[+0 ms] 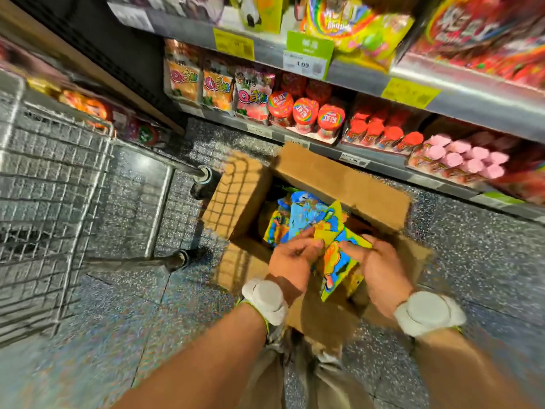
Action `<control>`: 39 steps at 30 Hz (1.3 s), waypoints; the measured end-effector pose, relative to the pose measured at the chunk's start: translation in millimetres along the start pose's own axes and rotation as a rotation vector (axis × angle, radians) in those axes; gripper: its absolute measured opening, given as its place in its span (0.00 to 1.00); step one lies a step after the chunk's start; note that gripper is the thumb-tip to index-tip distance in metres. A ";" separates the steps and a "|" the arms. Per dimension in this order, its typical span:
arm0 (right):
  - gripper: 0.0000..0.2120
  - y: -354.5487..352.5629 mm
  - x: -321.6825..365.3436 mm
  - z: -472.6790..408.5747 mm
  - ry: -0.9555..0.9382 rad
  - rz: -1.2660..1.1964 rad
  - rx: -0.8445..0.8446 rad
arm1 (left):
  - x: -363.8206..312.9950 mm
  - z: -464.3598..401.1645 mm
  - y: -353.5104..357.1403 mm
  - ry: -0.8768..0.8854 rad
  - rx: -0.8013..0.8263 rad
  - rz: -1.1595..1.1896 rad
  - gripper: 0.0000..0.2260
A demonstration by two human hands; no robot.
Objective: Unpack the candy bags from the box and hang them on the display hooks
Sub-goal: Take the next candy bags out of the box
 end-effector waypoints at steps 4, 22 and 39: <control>0.26 8.0 -4.6 45.4 0.065 -0.209 0.000 | -23.9 19.5 4.7 0.036 0.103 0.035 0.09; 0.08 -11.2 96.8 165.0 0.039 -0.322 -0.149 | -133.8 128.9 -7.3 0.288 0.206 -0.120 0.10; 0.02 -1.7 194.9 266.7 -0.189 0.033 0.026 | -235.6 188.0 -64.1 0.138 0.306 -0.037 0.25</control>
Point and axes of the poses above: each hand's wrist, its own z-axis away from the middle knuckle, its own y-axis out of the palm, x = y × z, the point moved 7 cm from there along -z, towards the middle knuckle, and after that the axes turned 1 degree about -y, right-handed, at the moved point
